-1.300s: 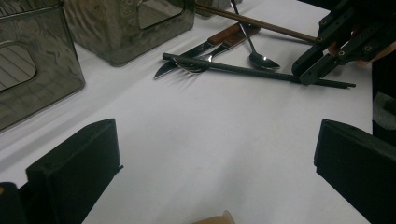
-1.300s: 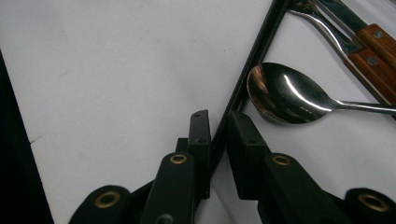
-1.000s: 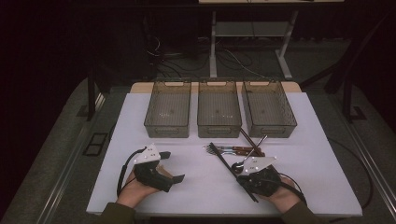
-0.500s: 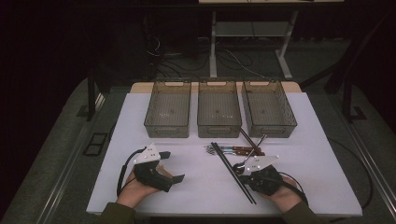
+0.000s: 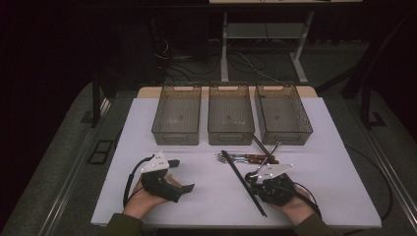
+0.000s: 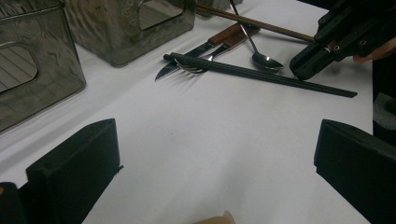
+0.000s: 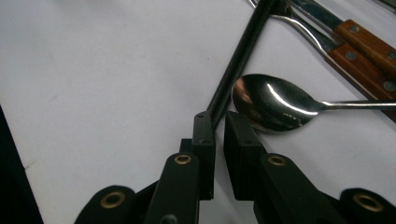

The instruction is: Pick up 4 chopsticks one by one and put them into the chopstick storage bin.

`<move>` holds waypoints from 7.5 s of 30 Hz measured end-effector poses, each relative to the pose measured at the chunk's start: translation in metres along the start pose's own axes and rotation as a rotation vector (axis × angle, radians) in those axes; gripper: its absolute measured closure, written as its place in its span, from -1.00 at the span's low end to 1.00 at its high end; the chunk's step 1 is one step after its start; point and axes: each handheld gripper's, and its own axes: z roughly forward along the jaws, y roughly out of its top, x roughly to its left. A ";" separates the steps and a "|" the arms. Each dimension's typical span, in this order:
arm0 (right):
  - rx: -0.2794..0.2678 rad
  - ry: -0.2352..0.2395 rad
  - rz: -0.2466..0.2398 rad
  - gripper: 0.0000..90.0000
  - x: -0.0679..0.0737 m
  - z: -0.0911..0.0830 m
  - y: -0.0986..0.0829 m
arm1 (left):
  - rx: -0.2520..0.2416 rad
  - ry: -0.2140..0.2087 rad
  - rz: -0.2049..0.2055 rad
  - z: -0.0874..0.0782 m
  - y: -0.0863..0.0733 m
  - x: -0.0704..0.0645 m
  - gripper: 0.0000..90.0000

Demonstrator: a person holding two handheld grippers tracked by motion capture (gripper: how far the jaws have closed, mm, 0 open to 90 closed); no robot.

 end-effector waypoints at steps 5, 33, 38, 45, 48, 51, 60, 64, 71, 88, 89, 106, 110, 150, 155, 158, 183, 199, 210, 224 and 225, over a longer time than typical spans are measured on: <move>-0.003 -0.007 0.000 0.81 0.001 0.001 0.001 | -0.001 0.000 0.000 0.000 0.000 0.000 -1.00; 0.004 -0.045 0.025 0.80 0.008 0.009 0.002 | -0.003 -0.001 -0.001 0.000 0.000 0.000 -1.00; 0.008 -0.051 0.033 0.82 0.008 0.009 0.002 | -0.002 -0.002 -0.001 0.000 0.000 0.000 -1.00; -0.006 -0.064 0.077 0.84 0.008 0.009 0.000 | 0.000 -0.003 0.002 0.000 0.000 0.000 -1.00; -0.010 -0.064 0.104 0.86 0.006 0.008 -0.001 | -0.001 -0.002 0.002 0.000 0.000 0.000 -1.00; -0.019 -0.064 0.114 0.87 0.003 0.008 -0.002 | -0.002 -0.002 0.000 0.000 0.000 0.000 -1.00; -0.034 -0.076 0.130 0.81 0.001 0.010 0.000 | 0.000 -0.005 0.003 0.001 0.000 0.000 -1.00; -0.034 -0.082 0.126 0.78 0.000 0.012 0.003 | -0.001 -0.005 0.001 0.000 0.000 0.000 -1.00; -0.037 -0.081 0.120 0.76 -0.001 0.015 0.006 | 0.001 -0.007 0.005 0.001 0.000 0.000 -1.00; -0.066 -0.143 0.121 0.89 0.002 0.023 0.009 | -0.001 -0.006 0.005 0.001 0.001 0.000 -1.00; -0.066 -0.149 0.123 0.89 0.003 0.023 0.009 | -0.001 -0.006 0.005 0.001 0.001 0.000 -1.00; -0.097 -0.120 0.164 0.90 0.001 0.014 0.010 | -0.001 -0.008 0.005 0.001 0.001 0.000 -1.00; -0.102 -0.102 0.161 0.90 0.003 0.011 0.011 | -0.004 -0.008 0.005 0.001 0.000 0.000 -1.00; -0.154 0.004 0.091 0.90 -0.026 -0.011 0.030 | 0.011 -0.016 0.024 -0.006 -0.003 0.003 -1.00; -0.178 0.001 0.081 0.90 -0.029 -0.014 0.038 | 0.015 -0.017 0.021 -0.005 -0.005 0.002 -1.00; -0.190 0.003 0.082 0.90 -0.032 -0.015 0.044 | 0.015 -0.013 0.030 -0.005 -0.006 0.002 -1.00; -0.253 0.008 0.099 0.90 -0.045 -0.007 0.105 | 0.014 -0.019 0.035 -0.001 -0.006 0.001 -1.00; -0.264 -0.004 0.120 0.90 -0.049 0.010 0.158 | 0.002 -0.023 0.030 -0.003 -0.005 0.001 -1.00; -0.262 -0.012 0.134 0.90 -0.046 0.028 0.197 | 0.002 -0.021 0.031 -0.002 -0.005 0.000 -1.00; -0.221 -0.029 0.145 0.90 -0.046 0.068 0.240 | 0.005 -0.020 0.051 -0.003 -0.004 0.000 -1.00; -0.217 -0.032 0.145 0.90 -0.047 0.070 0.242 | 0.002 -0.020 0.048 -0.003 -0.004 0.000 -1.00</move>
